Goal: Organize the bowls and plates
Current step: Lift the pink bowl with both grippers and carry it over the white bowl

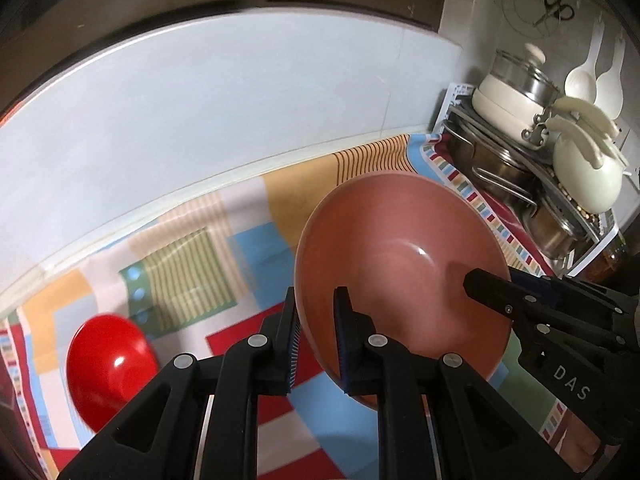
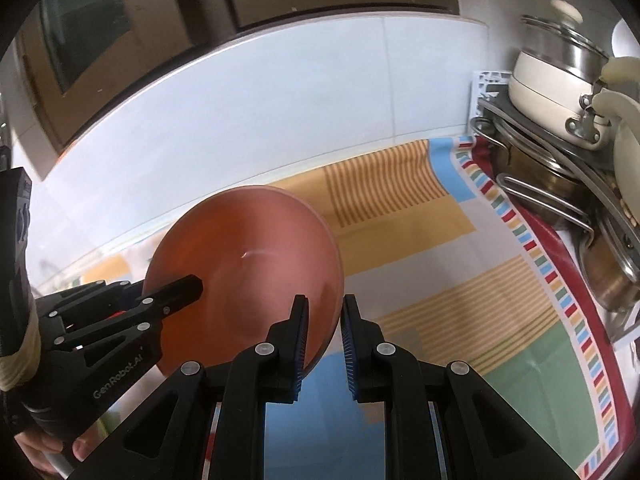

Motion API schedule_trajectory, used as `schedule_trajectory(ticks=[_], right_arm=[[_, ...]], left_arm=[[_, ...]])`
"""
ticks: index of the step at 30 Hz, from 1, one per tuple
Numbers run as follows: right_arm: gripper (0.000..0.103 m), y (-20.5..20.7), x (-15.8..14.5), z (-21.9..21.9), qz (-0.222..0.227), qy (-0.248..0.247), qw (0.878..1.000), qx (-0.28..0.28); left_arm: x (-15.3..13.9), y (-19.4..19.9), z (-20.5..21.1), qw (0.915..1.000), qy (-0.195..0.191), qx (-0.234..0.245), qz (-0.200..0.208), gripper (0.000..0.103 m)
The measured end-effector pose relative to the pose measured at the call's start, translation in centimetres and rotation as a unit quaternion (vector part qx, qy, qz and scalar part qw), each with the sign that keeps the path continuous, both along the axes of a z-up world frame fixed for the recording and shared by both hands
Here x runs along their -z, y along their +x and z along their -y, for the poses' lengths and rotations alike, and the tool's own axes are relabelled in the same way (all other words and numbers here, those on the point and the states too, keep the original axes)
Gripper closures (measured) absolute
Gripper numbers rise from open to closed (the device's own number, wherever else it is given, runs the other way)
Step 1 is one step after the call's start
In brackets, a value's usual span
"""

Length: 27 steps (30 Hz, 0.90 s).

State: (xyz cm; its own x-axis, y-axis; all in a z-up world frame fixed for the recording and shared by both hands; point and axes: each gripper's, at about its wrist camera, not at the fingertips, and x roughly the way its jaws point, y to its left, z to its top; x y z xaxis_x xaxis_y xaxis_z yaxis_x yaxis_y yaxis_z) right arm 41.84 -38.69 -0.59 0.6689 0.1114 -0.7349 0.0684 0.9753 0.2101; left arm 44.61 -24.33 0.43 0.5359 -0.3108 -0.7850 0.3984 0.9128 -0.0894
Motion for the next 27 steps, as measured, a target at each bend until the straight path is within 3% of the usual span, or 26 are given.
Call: schedule_trajectory(ticks=[11, 27], right_arm=[[0.085, -3.4, -1.1, -3.5, 0.009, -0.009, 0.999, -0.040], [0.085, -8.2, -1.3, -8.3, 0.008, -0.021, 0.995, -0.099]], left_arm=[[-0.4, -5.4, -4.3, 0.9991, -0.021, -0.037, -0.008, 0.086], [-0.2, -11.5, -8.8, 0.9967, -0.021, -0.077, -0.014, 0.086]])
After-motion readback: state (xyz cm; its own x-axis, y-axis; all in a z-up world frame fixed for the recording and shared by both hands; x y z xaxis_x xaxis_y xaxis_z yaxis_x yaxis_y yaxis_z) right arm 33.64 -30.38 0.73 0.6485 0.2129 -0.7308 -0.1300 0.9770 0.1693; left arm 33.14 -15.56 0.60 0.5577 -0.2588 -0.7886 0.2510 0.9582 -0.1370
